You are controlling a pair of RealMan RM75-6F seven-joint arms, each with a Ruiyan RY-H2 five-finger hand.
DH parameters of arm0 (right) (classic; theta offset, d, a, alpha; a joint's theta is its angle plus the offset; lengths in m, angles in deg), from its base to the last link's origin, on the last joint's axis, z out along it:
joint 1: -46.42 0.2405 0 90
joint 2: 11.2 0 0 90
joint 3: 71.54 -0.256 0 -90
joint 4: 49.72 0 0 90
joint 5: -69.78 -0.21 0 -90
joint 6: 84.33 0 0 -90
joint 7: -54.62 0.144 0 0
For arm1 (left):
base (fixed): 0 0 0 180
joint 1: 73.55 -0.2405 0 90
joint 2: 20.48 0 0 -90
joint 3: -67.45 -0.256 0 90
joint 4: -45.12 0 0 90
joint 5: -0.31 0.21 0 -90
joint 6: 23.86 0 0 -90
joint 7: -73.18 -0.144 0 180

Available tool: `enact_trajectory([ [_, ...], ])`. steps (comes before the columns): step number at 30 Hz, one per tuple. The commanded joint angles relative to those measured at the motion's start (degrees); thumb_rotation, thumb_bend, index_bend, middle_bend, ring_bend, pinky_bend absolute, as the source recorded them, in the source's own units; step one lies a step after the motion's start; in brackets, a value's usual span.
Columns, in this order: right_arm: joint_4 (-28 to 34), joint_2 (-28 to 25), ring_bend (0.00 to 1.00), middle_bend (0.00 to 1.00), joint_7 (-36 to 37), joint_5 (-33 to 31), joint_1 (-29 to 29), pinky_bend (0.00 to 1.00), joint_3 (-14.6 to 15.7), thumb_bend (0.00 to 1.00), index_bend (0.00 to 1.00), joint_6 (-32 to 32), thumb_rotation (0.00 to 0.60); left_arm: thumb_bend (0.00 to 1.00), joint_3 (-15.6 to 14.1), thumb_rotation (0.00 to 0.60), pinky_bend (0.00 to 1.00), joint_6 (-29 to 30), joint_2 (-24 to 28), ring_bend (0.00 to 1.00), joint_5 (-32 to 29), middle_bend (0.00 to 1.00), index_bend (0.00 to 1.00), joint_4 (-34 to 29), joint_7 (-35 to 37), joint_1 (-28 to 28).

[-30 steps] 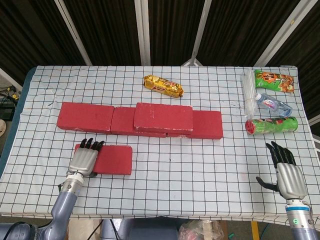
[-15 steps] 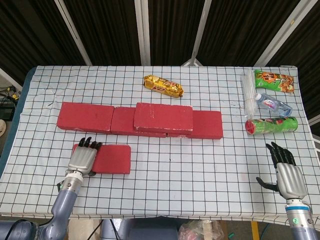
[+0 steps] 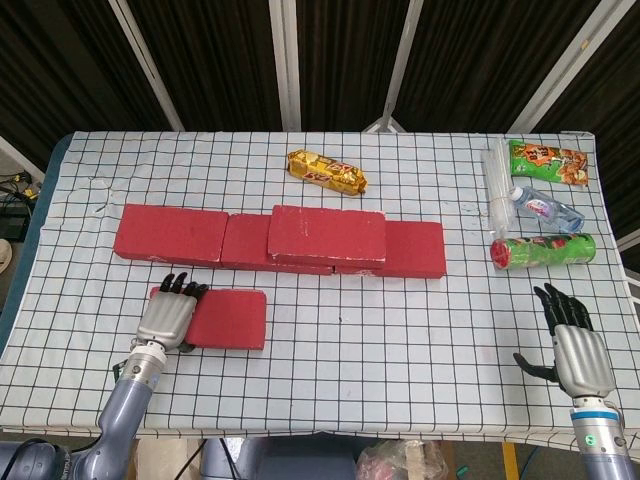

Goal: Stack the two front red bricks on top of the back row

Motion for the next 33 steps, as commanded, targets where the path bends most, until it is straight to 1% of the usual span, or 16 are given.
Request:
enact_trajectory([
  [1, 0.0, 0.0, 0.0, 0.0, 0.0, -0.3, 0.0, 0.0, -0.1, 0.22, 0.0, -0.1, 0.6, 0.0, 2.3, 0.6, 0.0, -2.9, 6.2, 0.0, -4.9, 0.21, 0.23, -6.6, -1.3, 3.0],
  [5, -0.2, 0.1, 0.0, 0.0, -0.1, -1.3, 0.1, 0.0, -0.4, 0.22, 0.0, 0.1, 0.6, 0.0, 5.2, 0.6, 0.0, -2.6, 12.0, 0.0, -11.3, 0.21, 0.23, -11.6, -4.5, 6.9],
  [8, -0.5, 0.3, 0.0, 0.0, -0.5, -2.2, 0.3, 0.0, -0.7, 0.22, 0.0, 0.4, 0.6, 0.0, 7.2, 0.6, 0.0, -2.5, 15.9, 0.0, -15.2, 0.21, 0.24, -13.3, -5.8, 9.5],
  [10, -0.9, 0.6, 0.0, 0.0, -1.2, -3.0, 0.4, 0.0, -0.9, 0.22, 0.0, 0.6, 0.6, 0.0, 8.5, 0.6, 0.0, -4.1, 18.3, 0.0, -17.8, 0.21, 0.24, -13.5, -4.9, 10.8],
  [12, -0.9, 0.9, 0.0, 0.0, -1.9, -3.9, 0.6, 0.0, -1.1, 0.22, 0.0, 0.8, 0.6, 0.0, 9.8, 0.6, 0.0, -7.4, 20.7, 0.0, -20.2, 0.21, 0.24, -12.5, -3.1, 11.9],
  [15, -1.0, 1.6, 0.0, 0.0, -3.5, -5.4, 0.8, 0.0, -1.3, 0.22, 0.0, 0.9, 0.6, 0.0, 10.8, 0.6, 0.0, -13.4, 23.4, 0.0, -22.3, 0.21, 0.24, -8.8, -0.6, 13.5],
  [19, -1.1, 2.6, 0.0, 0.0, -5.9, -6.9, 1.2, 0.0, -1.6, 0.22, 0.0, 0.8, 0.6, 0.0, 10.3, 0.6, 0.0, -19.9, 24.2, 0.0, -21.1, 0.21, 0.25, -2.4, 2.0, 15.1],
  [26, -1.2, 4.1, 0.0, 0.0, -9.5, -9.0, 1.7, 0.0, -1.9, 0.22, 0.0, 0.4, 0.6, 0.01, 8.7, 0.6, 0.0, -30.2, 21.3, 0.0, -17.6, 0.21, 0.26, 10.0, 7.7, 17.7],
  [29, -1.4, 4.7, 0.0, 0.0, -11.0, -9.8, 1.8, 0.0, -2.1, 0.22, 0.0, 0.0, 0.6, 0.01, 7.9, 0.6, 0.0, -33.1, 19.5, 0.0, -16.4, 0.21, 0.26, 15.0, 9.6, 19.4],
  [33, -2.0, 5.6, 0.0, 0.0, -12.5, -11.0, 1.9, 0.0, -2.7, 0.22, 0.0, -1.1, 0.6, 0.01, 7.0, 0.6, 0.0, -35.5, 18.3, 0.0, -15.4, 0.21, 0.26, 18.7, 11.6, 21.4],
])
